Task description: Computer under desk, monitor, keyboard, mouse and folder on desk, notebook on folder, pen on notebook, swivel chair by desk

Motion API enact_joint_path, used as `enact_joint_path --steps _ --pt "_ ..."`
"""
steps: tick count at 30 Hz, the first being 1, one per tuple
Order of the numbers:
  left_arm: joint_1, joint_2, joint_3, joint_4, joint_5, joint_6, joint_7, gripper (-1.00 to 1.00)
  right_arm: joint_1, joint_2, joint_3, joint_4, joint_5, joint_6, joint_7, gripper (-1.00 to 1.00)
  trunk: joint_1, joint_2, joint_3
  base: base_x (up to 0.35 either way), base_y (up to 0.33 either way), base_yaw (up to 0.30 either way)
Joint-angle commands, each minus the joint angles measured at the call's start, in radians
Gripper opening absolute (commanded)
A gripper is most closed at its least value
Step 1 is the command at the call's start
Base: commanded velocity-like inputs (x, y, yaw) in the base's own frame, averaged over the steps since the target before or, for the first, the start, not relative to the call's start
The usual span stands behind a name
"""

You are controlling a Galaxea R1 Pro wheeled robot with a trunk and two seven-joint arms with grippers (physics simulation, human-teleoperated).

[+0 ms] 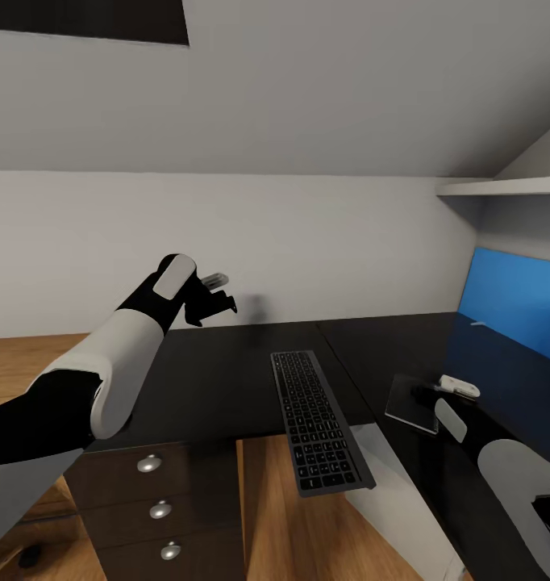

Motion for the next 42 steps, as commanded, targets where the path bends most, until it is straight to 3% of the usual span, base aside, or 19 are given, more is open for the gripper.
enact_joint_path --steps 1,15,16,21,42 --pt "-0.001 0.001 -0.005 -0.001 0.011 0.001 0.010 1.00 0.001 -0.001 0.005 0.009 -0.018 0.008 -0.009 1.00 0.000 0.000 -0.001 0.000 0.000 0.000" --pt "-0.001 -0.001 -0.006 0.004 0.014 -0.001 0.006 1.00 0.000 -0.002 0.003 0.002 -0.017 -0.012 -0.009 1.00 0.000 0.000 -0.001 0.093 0.000 0.000" --pt "-0.001 -0.002 -0.006 0.006 0.014 -0.001 0.005 1.00 0.001 -0.002 0.002 0.001 -0.017 -0.061 -0.010 1.00 0.000 0.000 -0.001 0.013 0.000 0.000" --pt "-0.001 -0.002 -0.006 0.006 0.013 -0.001 0.006 1.00 0.001 -0.001 0.002 0.002 -0.018 -0.112 -0.011 1.00 0.000 0.000 -0.001 0.005 0.000 0.000" --pt "-0.001 -0.002 -0.005 0.007 0.015 -0.002 0.006 1.00 0.002 -0.001 0.004 0.002 -0.017 -0.125 -0.011 1.00 0.000 0.000 -0.001 0.084 0.000 0.000"
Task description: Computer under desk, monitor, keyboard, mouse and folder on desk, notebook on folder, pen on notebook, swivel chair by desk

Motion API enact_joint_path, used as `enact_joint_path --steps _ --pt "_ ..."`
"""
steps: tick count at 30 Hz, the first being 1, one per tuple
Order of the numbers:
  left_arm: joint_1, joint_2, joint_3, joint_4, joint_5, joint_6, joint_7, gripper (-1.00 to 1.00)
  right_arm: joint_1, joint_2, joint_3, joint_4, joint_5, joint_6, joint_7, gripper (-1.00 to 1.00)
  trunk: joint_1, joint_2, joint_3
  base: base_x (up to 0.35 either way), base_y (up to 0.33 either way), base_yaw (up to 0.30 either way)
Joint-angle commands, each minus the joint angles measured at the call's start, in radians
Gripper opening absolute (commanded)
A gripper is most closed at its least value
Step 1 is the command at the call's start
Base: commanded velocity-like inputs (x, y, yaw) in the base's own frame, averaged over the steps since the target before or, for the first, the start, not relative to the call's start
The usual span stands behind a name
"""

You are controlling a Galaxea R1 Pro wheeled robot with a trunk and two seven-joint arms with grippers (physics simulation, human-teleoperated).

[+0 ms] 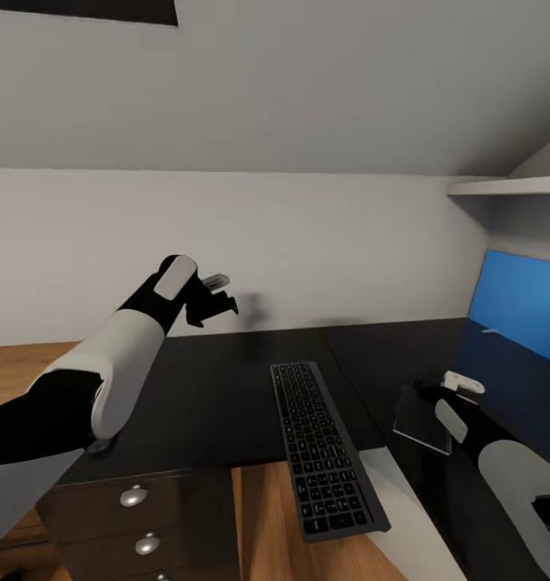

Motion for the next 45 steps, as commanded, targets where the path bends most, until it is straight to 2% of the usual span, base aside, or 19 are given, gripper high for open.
enact_joint_path --steps 1,18,45 --pt "-0.001 0.001 -0.005 -0.001 0.011 0.001 0.009 1.00 0.000 -0.001 0.008 -0.003 -0.006 0.006 -0.008 1.00 0.000 0.000 -0.001 0.087 0.000 0.000" --pt "-0.001 -0.006 -0.011 -0.001 0.010 0.002 0.009 1.00 0.000 -0.003 0.006 -0.004 -0.006 0.006 -0.008 1.00 0.000 0.000 -0.004 0.080 0.000 0.000" --pt "-0.001 -0.007 -0.011 -0.004 0.007 0.001 0.009 1.00 0.000 -0.004 0.007 -0.003 -0.006 0.007 -0.006 1.00 0.000 0.000 -0.044 0.001 0.000 0.000"
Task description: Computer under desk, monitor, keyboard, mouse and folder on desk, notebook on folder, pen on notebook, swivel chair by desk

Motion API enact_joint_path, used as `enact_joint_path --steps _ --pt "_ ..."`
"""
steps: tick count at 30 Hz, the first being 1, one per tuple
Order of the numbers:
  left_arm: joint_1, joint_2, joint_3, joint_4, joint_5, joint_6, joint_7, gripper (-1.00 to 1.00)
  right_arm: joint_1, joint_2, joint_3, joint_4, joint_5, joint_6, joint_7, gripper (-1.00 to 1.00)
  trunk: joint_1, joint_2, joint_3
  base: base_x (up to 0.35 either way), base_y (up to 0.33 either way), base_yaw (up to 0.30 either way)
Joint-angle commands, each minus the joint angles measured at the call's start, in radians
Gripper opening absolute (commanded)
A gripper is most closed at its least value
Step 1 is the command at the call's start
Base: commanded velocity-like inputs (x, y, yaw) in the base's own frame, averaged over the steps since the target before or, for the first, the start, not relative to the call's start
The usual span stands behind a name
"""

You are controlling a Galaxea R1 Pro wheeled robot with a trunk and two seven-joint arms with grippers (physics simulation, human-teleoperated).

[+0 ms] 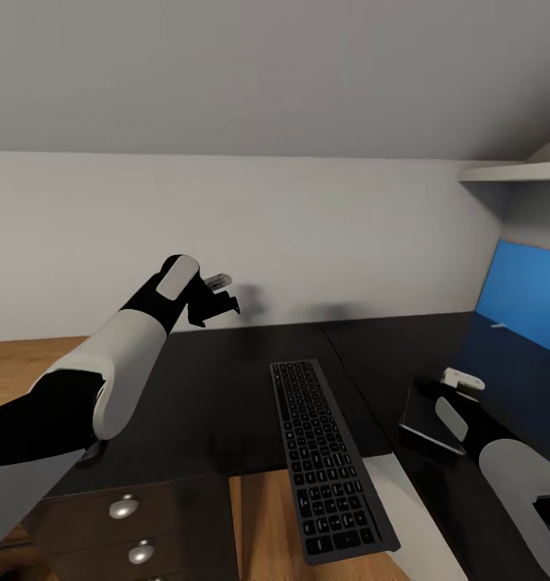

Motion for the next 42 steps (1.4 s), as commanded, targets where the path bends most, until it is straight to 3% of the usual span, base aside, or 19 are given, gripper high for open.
enact_joint_path --steps 1,22,42 --pt "-0.001 0.001 -0.005 -0.001 0.011 0.001 0.009 1.00 0.001 -0.001 0.005 0.018 -0.014 0.005 -0.007 1.00 0.000 0.000 -0.003 0.000 0.000 0.000" --pt "-0.001 0.001 -0.005 -0.002 0.011 0.001 0.008 1.00 0.001 -0.001 0.005 0.017 -0.014 0.005 -0.007 1.00 0.000 0.000 -0.009 -0.003 0.000 0.000" --pt "-0.001 0.002 -0.005 -0.003 0.010 0.001 0.009 1.00 0.001 -0.003 0.005 0.017 -0.014 0.004 -0.007 1.00 0.000 0.000 -0.009 -0.117 0.000 0.000"
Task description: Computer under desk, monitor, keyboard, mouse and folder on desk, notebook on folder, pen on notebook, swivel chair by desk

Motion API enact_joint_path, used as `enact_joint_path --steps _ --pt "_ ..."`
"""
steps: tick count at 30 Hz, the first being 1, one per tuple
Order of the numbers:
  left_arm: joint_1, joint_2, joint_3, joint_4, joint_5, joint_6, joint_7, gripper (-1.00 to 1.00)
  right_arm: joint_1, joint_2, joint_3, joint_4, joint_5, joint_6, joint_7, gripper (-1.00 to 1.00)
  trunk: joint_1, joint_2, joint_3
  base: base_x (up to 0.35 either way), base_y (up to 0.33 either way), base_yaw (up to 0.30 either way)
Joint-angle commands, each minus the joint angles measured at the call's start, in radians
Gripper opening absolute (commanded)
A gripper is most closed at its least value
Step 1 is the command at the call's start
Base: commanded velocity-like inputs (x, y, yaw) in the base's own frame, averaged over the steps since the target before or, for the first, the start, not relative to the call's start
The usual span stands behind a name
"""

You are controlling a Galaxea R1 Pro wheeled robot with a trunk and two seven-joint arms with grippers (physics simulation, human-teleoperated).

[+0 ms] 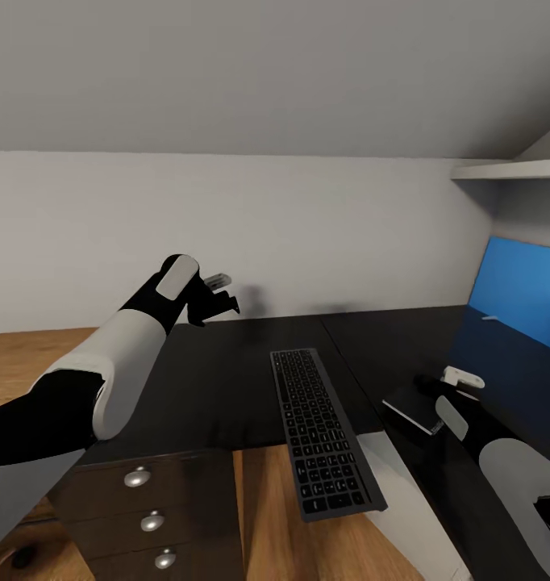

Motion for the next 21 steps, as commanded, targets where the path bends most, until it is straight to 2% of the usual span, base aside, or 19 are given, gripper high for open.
enact_joint_path --steps 1,12,21 --pt "-0.001 0.001 -0.005 -0.001 0.011 0.001 0.009 1.00 0.000 -0.001 0.005 0.028 -0.011 0.006 -0.009 1.00 0.000 0.000 -0.001 -0.018 0.000 0.000" --pt "-0.001 0.001 -0.005 -0.001 0.013 0.001 0.009 1.00 0.000 -0.001 0.004 -0.005 -0.011 0.007 -0.012 1.00 0.000 0.000 -0.001 -0.003 0.000 0.000" --pt "-0.001 0.002 -0.005 0.001 0.012 0.001 0.009 1.00 0.000 -0.001 0.004 -0.019 -0.011 0.006 -0.013 1.00 0.000 0.000 0.011 0.000 0.000 0.000"
